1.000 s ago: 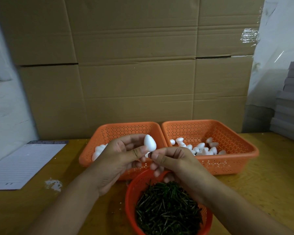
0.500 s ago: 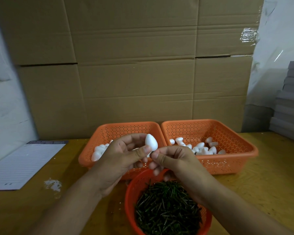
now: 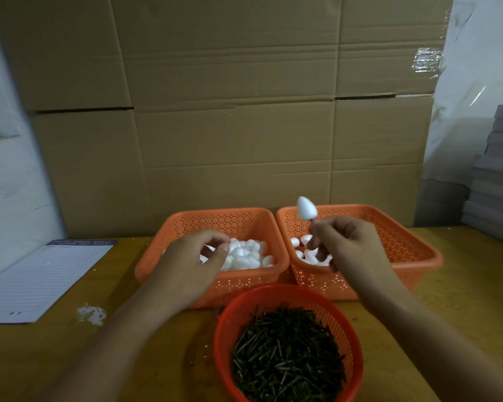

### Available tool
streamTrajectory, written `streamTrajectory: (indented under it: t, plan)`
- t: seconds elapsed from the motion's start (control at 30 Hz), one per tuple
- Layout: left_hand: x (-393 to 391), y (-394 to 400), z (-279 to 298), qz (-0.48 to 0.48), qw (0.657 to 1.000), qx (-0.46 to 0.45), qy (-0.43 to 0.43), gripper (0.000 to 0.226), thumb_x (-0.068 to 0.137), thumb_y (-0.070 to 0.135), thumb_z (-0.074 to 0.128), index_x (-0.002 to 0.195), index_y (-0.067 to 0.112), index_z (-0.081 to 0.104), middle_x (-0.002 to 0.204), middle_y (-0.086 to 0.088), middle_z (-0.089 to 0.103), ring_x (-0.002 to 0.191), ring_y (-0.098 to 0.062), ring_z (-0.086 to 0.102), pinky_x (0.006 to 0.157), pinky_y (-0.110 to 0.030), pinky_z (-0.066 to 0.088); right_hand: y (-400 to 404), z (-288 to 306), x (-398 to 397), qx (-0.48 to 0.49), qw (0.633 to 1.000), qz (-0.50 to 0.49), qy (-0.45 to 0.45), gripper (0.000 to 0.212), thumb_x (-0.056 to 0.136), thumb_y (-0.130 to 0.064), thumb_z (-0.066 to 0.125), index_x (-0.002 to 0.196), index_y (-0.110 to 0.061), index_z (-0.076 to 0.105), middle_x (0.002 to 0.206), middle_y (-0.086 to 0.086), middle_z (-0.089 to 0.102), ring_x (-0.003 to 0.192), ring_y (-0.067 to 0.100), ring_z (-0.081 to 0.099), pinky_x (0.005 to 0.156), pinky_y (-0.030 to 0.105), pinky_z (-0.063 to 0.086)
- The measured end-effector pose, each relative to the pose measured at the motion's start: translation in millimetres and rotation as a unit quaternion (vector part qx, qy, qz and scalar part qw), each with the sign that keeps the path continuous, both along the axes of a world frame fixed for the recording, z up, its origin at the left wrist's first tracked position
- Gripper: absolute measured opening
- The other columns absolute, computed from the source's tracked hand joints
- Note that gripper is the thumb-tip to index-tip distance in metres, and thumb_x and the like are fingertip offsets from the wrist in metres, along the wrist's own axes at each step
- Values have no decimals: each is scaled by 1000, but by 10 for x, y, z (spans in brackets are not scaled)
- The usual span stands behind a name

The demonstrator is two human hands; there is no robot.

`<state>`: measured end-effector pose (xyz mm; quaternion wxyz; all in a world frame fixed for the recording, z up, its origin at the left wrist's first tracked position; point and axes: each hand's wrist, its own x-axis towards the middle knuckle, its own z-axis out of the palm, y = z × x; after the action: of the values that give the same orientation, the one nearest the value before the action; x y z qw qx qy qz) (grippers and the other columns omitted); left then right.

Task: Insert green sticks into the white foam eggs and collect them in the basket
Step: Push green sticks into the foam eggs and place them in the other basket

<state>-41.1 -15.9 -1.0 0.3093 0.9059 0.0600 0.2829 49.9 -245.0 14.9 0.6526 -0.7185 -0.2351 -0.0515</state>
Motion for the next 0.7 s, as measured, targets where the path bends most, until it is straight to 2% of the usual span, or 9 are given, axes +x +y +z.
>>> streamTrajectory:
  t: [0.1, 0.13, 0.23, 0.27, 0.33, 0.4, 0.47, 0.57, 0.7]
  plan:
    - [-25, 77, -42, 34, 992, 83, 84, 20, 98, 49, 47, 85, 42, 61, 101, 25, 64, 98, -2, 60, 87, -33, 47, -59, -35, 138, 16, 997, -37, 65, 35, 97, -30, 57, 80, -1, 67, 62, 3, 67, 51, 8, 54, 54, 27, 39]
    - [-26, 99, -59, 46, 987, 107, 115, 28, 97, 55, 41, 79, 42, 58, 98, 19, 62, 98, -7, 59, 86, -35, 46, -63, -61, 173, 20, 994, -44, 93, 33, 98, -30, 56, 83, -3, 67, 61, 2, 66, 50, 8, 53, 55, 29, 39]
    - [-17, 163, -114, 90, 968, 154, 177, 48, 97, 63, 29, 65, 36, 52, 78, 9, 56, 84, -13, 54, 69, -32, 40, -57, -122, 236, 25, 986, -58, 152, 26, 99, -26, 52, 91, -9, 69, 57, -3, 66, 50, 9, 55, 54, 30, 39]
    - [-12, 197, -132, 102, 963, 159, 191, 52, 96, 64, 26, 70, 34, 58, 81, 8, 59, 86, -14, 55, 72, -33, 43, -57, -129, 248, 30, 985, -57, 162, 26, 100, -26, 50, 93, -10, 69, 57, -5, 66, 50, 8, 55, 54, 30, 39]
    - [14, 283, -161, 125, 957, 149, 213, 61, 97, 64, 20, 99, 31, 71, 109, 5, 68, 106, -18, 60, 91, -38, 48, -58, -120, 250, 45, 982, -48, 176, 27, 101, -26, 47, 95, -11, 68, 57, -5, 66, 49, 7, 56, 54, 30, 39]
    - [42, 366, -172, 145, 952, 139, 229, 69, 99, 64, 15, 126, 26, 67, 136, 0, 62, 123, -20, 55, 104, -39, 43, -60, -97, 233, 49, 982, -25, 182, 26, 100, -22, 46, 97, -9, 69, 60, -2, 66, 50, 7, 57, 53, 28, 39]
    - [58, 392, -184, 140, 948, 139, 251, 69, 99, 64, 11, 146, 32, 50, 154, 2, 47, 140, -17, 43, 115, -37, 33, -48, -77, 191, 18, 985, 20, 172, 23, 98, -17, 49, 98, -7, 69, 64, 1, 67, 51, 9, 57, 50, 26, 39]
    - [63, 371, -226, 109, 944, 160, 267, 68, 98, 67, 9, 156, 36, 26, 165, 11, 22, 152, -10, 19, 121, -35, 18, -1, -78, 98, -92, 980, 115, 135, 20, 99, -16, 52, 98, -7, 70, 72, 2, 72, 55, 10, 60, 46, 21, 40]
    - [71, 363, -277, 97, 943, 165, 271, 70, 96, 68, 8, 156, 38, 29, 166, 11, 18, 153, -9, 14, 123, -36, 18, 57, -141, -25, -277, 934, 222, 48, 14, 99, -24, 57, 98, -19, 70, 88, 2, 75, 66, 9, 65, 54, 21, 49]
